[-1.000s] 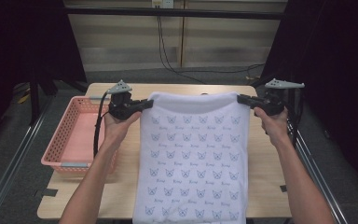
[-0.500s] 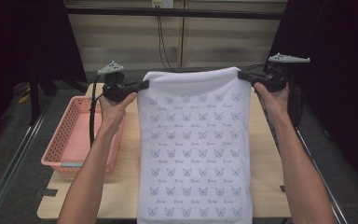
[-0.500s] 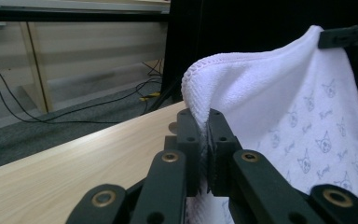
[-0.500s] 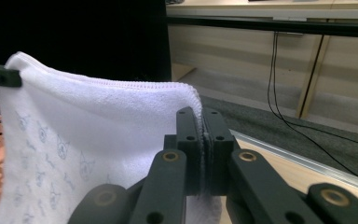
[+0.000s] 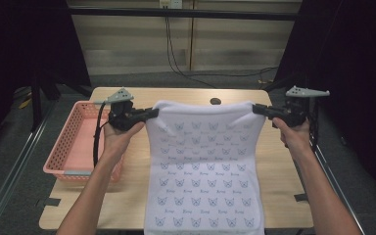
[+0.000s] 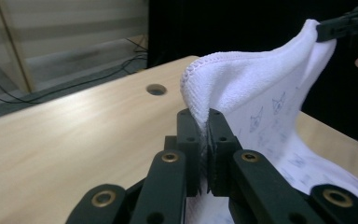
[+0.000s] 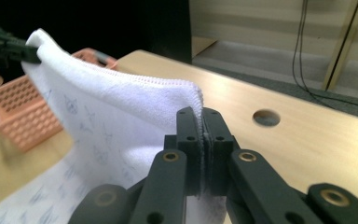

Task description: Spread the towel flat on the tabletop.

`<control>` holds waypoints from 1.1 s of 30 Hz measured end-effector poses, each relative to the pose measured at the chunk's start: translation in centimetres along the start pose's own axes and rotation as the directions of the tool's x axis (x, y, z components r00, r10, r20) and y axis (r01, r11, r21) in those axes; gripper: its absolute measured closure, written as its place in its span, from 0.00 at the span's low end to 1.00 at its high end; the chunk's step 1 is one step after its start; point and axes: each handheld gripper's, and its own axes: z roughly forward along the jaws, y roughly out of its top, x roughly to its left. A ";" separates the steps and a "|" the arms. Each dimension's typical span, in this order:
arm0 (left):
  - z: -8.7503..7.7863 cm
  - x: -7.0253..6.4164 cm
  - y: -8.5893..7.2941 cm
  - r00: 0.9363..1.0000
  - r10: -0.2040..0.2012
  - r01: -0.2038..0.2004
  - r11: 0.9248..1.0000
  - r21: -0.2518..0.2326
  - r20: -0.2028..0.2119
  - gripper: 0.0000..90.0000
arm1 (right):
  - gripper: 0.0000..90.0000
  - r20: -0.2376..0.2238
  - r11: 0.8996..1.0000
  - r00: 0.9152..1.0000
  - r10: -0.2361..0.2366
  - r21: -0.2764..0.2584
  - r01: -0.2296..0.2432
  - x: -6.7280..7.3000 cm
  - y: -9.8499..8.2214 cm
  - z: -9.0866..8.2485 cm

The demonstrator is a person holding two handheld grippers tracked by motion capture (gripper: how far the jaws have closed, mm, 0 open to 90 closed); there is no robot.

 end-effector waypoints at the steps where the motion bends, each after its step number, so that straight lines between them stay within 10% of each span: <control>1: -0.4 -0.5 -0.5 1.000 -0.005 0.005 1.000 -0.004 0.006 0.96 | 0.97 -0.010 1.000 1.000 -0.003 -0.001 0.003 0.5 -0.5 -0.6; 11: -2.5 -4.8 -7.4 0.997 -0.012 0.004 0.993 0.116 0.071 0.96 | 0.97 -0.076 0.992 0.997 0.024 0.129 -0.014 5.3 -8.7 -4.5; 18: -4.1 -6.9 -11.3 0.991 -0.091 0.073 0.982 0.177 0.100 0.96 | 0.97 -0.100 0.982 0.994 0.050 0.185 -0.031 7.3 -12.7 -5.7; 26: -3.6 -8.2 -15.1 0.989 -0.076 0.034 0.952 0.305 0.126 0.96 | 0.97 -0.101 0.942 0.992 0.075 0.334 -0.037 8.2 -17.3 -5.1; 31: -2.4 -8.4 -16.4 0.992 -0.081 0.034 0.911 0.410 0.097 0.96 | 0.97 -0.095 0.917 0.993 0.069 0.398 -0.026 8.1 -17.9 -4.4; 33: -2.4 -8.3 -16.5 0.990 -0.092 0.042 0.908 0.417 0.102 0.96 | 0.97 -0.093 0.906 0.993 0.067 0.423 -0.022 8.2 -18.0 -4.0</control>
